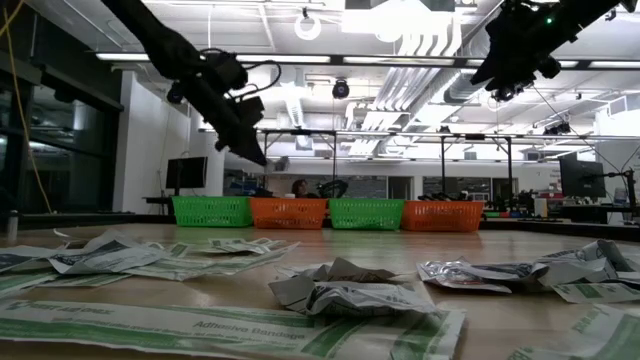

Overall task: Pick & Place First Aid Supplies
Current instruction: Put the gray towelette pack in the left orange bin

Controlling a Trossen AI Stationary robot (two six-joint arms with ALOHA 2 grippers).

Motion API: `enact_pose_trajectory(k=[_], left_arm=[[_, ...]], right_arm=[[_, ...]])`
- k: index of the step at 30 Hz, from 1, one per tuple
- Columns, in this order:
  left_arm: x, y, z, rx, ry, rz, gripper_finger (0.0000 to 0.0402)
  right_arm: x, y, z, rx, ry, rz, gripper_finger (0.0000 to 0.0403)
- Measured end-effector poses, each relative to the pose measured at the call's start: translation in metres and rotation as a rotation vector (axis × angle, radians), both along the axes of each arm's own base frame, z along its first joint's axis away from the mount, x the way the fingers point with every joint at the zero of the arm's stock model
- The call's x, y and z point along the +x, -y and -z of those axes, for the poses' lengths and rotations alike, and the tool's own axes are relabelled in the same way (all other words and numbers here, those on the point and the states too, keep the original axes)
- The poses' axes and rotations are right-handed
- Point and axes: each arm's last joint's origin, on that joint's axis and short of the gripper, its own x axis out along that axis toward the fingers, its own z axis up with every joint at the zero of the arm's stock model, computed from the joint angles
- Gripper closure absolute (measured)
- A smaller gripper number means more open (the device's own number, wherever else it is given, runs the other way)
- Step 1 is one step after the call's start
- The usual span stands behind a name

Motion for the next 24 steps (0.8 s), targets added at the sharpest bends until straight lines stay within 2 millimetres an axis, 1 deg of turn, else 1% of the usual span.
enact_pose_trajectory(k=[5,8,13,16,20,24], left_arm=[[0.009,-0.009,0.016,-0.005,0.014,0.014,0.0401],[0.014,-0.013,0.021,-0.021,0.018,0.019,0.0401],[0.023,-0.016,0.024,-0.043,-0.023,0.006,0.0401],[0.028,-0.021,0.021,-0.072,-0.048,-0.006,0.0401],[0.028,-0.024,0.019,-0.139,-0.097,-0.051,0.0401],[0.025,-0.021,0.024,-0.234,-0.136,-0.092,0.0401]], right_arm=[[-0.001,0.001,0.0,-0.011,-0.01,0.035,0.0151],[-0.001,0.001,0.0,-0.016,-0.015,0.054,0.0151],[-0.002,0.002,0.0,0.002,0.017,0.113,0.0151],[-0.002,0.002,-0.001,0.011,0.031,0.125,0.0151],[-0.003,0.002,-0.001,0.015,0.039,0.137,0.0151],[-0.003,0.002,-0.001,0.023,0.052,0.151,0.0151]])
